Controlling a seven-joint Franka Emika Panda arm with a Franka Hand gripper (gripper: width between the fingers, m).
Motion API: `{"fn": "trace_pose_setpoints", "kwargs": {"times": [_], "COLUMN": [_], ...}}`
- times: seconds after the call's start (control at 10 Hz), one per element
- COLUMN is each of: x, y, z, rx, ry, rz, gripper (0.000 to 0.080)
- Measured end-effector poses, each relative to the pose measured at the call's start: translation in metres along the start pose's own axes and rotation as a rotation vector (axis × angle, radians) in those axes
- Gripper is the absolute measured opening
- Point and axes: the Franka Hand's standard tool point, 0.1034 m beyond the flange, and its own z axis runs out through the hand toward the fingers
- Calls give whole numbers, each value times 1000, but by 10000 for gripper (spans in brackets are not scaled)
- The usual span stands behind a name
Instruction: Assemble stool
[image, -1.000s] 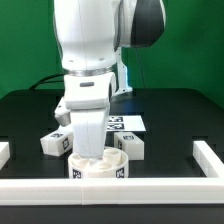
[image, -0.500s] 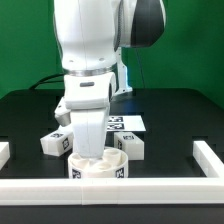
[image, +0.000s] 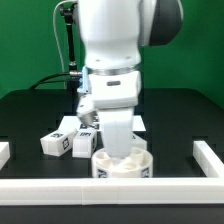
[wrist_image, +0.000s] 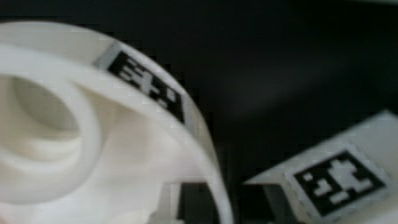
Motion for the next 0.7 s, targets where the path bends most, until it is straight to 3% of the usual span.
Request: {"fn": "trace_pose_setpoints", "kwargs": {"times": [0.2, 0.5, 0.7], "x": [29, 56, 66], "y": [-1, 8, 19], "z": [4, 6, 5], "rx": [-7, -26, -38], "ry": [7, 18, 25], "rz": [32, 44, 52], "gripper": [38, 38, 38]}}
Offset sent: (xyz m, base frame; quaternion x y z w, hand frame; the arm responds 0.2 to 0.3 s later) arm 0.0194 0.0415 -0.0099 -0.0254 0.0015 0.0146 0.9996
